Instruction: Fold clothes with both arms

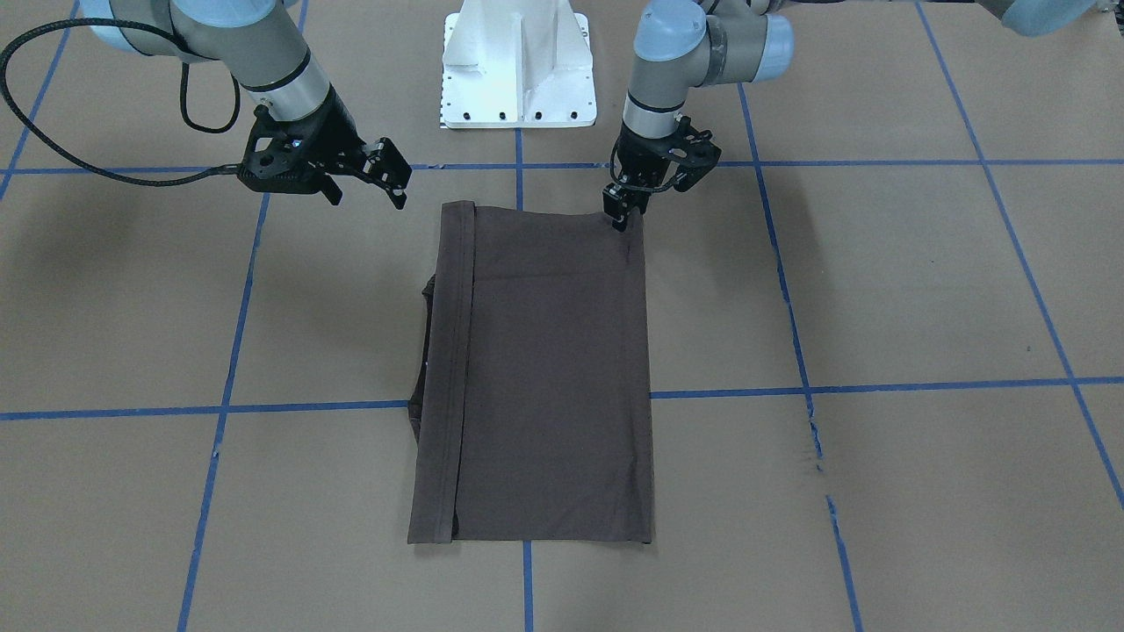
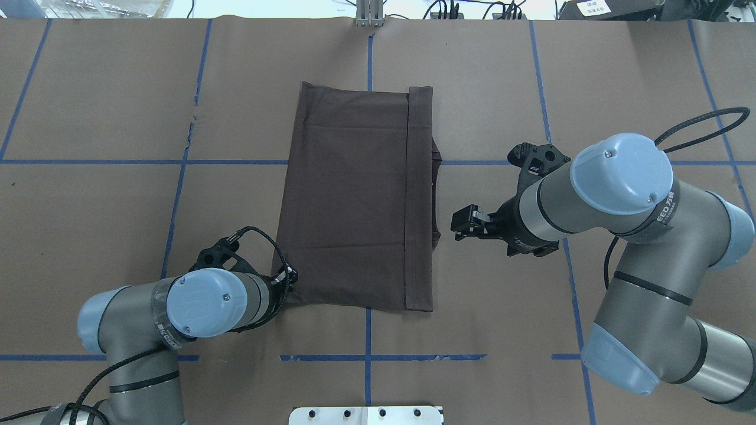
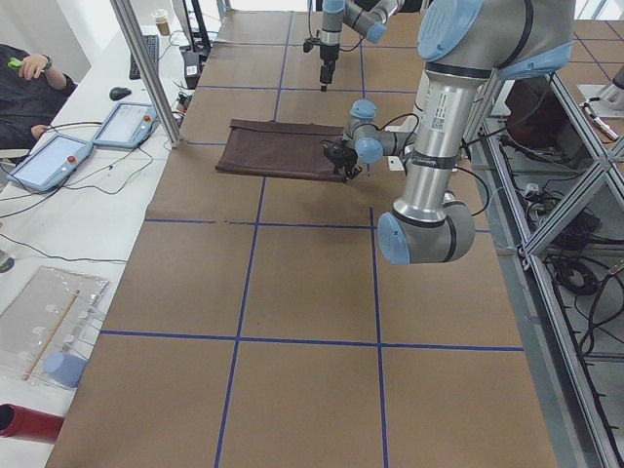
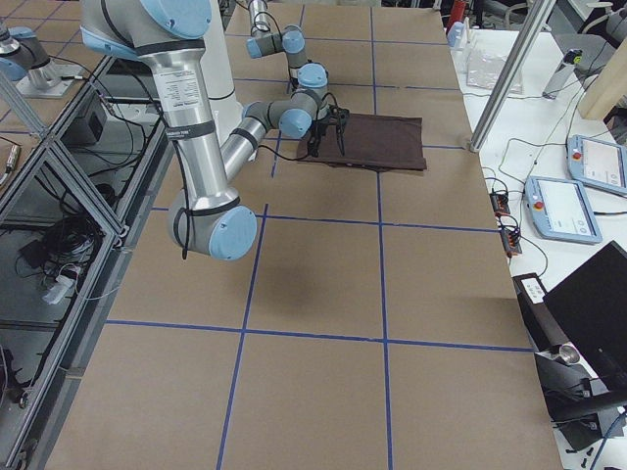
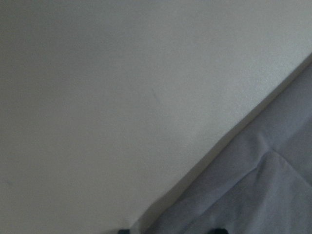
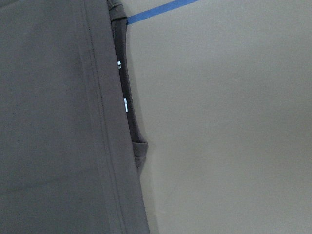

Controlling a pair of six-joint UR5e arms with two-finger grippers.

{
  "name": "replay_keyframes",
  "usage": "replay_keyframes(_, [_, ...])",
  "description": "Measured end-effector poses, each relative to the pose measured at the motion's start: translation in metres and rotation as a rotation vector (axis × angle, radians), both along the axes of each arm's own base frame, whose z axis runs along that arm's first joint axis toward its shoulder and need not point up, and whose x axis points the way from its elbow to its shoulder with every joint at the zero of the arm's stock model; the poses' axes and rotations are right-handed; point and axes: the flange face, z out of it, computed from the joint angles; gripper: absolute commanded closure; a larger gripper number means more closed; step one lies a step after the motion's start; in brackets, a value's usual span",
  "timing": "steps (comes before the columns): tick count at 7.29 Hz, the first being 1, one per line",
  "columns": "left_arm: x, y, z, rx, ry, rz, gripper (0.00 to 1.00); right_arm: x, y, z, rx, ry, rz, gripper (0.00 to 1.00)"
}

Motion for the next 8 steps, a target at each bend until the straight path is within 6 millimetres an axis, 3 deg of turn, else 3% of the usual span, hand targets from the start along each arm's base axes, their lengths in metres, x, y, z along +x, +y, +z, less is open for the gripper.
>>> replay_keyframes(5, [-0.009,0.000,-0.009,0.016,0.018,0.008,1.00,-0.002,0.001,0.005,-0.011,0.008,0.002,0.00])
replay_keyframes(8, [-0.020,0.004,-0.023,0.022,0.036,0.012,1.00,-0.032,0.014,0.009,-0.177,0.019,0.099,0.00])
